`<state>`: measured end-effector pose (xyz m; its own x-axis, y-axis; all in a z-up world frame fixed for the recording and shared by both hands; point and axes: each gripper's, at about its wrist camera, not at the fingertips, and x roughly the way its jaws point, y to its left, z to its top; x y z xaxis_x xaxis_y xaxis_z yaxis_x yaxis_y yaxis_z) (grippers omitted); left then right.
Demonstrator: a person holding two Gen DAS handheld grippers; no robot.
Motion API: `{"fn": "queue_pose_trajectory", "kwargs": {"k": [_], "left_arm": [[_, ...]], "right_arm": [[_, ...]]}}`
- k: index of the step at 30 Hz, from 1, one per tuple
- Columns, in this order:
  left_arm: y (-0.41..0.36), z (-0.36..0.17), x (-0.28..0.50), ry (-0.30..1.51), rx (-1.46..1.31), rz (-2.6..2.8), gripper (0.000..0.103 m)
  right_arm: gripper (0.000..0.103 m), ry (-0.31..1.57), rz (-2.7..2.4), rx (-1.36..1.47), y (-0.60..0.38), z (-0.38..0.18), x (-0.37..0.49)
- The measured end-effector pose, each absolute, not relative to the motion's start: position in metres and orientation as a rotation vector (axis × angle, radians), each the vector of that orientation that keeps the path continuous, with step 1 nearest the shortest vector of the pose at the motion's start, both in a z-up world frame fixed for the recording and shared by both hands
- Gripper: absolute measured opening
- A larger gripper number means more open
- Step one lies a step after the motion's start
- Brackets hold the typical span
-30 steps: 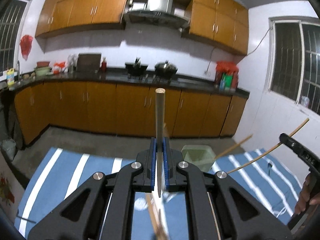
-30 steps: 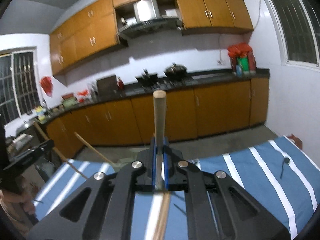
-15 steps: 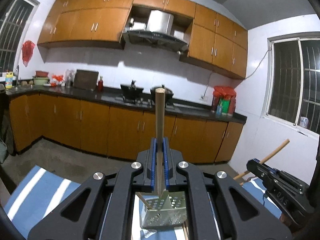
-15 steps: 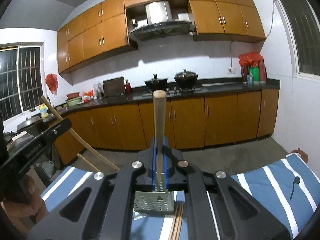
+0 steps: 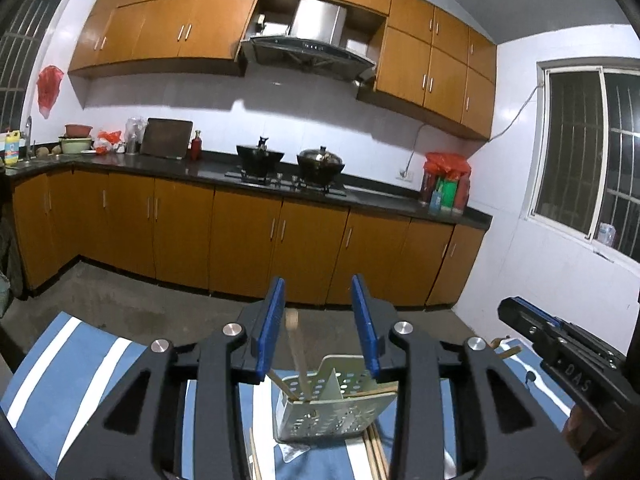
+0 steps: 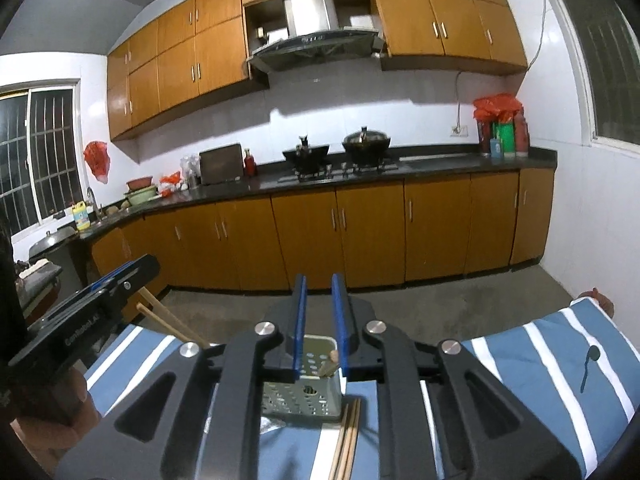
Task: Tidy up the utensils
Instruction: 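Open both tools to drop the chopsticks into the green holder, then lower the right tool onto a loose chopstick and close it while the left tool grasps another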
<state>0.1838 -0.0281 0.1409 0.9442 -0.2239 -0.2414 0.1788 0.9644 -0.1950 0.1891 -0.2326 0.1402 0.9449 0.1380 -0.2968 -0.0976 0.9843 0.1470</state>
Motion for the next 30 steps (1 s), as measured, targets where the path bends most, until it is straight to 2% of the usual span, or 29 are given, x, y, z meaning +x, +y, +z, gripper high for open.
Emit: {"fn": "queue_pose_trajectory", "kwargs": {"k": [7,12,18,22,30], "left_arm": [[-0.004,0.154,0.149,0.207,-0.217,-0.188,0.038],[0.018,0.132,0.124,0.238,-0.179,-0.108,0.043],[0.033,0.041,0.130,0.521,-0.127,-0.026,0.043],[0.035,-0.008,0.130,0.672,-0.140,-0.044,0.037],[0.023,-0.054,0.123,0.806,-0.142,-0.091,0.032]], "right_arm": [[0.019,0.268,0.071,0.147,-0.256,0.145,0.151],[0.021,0.364,0.007,0.163,-0.278,0.100,0.134],[0.022,0.667,0.032,0.192,-0.272,0.002,0.149],[0.020,0.823,0.091,0.181,-0.248,-0.053,0.154],[0.015,0.907,0.114,0.162,-0.225,-0.087,0.160]]}}
